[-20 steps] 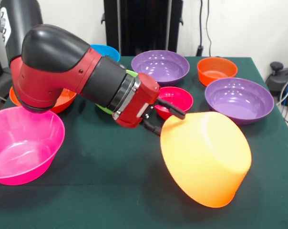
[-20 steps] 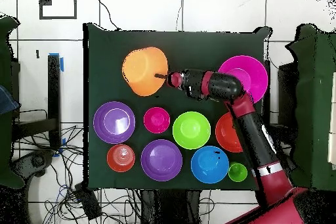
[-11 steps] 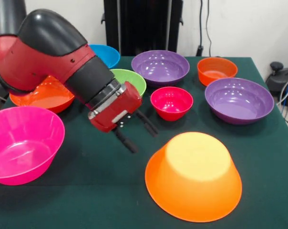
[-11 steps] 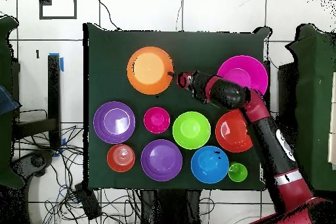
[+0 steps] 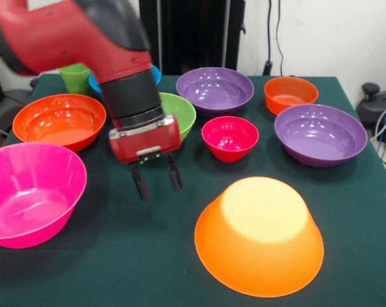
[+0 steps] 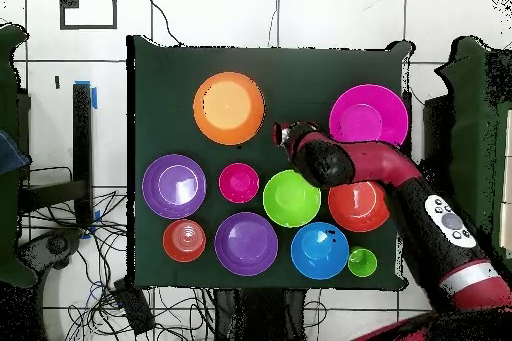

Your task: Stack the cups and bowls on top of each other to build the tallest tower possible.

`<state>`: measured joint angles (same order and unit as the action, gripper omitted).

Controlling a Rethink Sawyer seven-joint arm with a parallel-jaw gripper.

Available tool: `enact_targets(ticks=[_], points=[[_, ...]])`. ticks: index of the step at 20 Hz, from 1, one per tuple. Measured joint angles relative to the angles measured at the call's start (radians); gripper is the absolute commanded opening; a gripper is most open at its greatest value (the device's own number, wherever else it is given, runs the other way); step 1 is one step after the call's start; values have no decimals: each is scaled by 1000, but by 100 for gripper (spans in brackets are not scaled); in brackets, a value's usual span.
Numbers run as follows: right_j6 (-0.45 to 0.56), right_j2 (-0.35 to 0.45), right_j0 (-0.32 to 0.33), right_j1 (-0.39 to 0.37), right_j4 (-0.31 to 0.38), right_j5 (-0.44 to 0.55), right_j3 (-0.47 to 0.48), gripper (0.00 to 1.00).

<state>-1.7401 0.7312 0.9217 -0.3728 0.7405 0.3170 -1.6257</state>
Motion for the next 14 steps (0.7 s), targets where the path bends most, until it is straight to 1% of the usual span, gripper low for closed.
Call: enact_targets(ticks=[2, 3, 6, 8, 9, 12, 14], points=[[-74, -71, -69, -47, -3, -35, -15, 100], [-179, -163, -168, -109, -15, -75, -40, 100], [-276, -236, -257, -163, -38, -111, -71, 100], [-375, -300, -347, -220, -73, -144, -110, 100], [-410, -323, -380, -242, -88, -155, -126, 100], [-485, -379, -462, -292, -122, -182, -162, 100], [-535, -439, -543, -333, -159, -203, -189, 100]])
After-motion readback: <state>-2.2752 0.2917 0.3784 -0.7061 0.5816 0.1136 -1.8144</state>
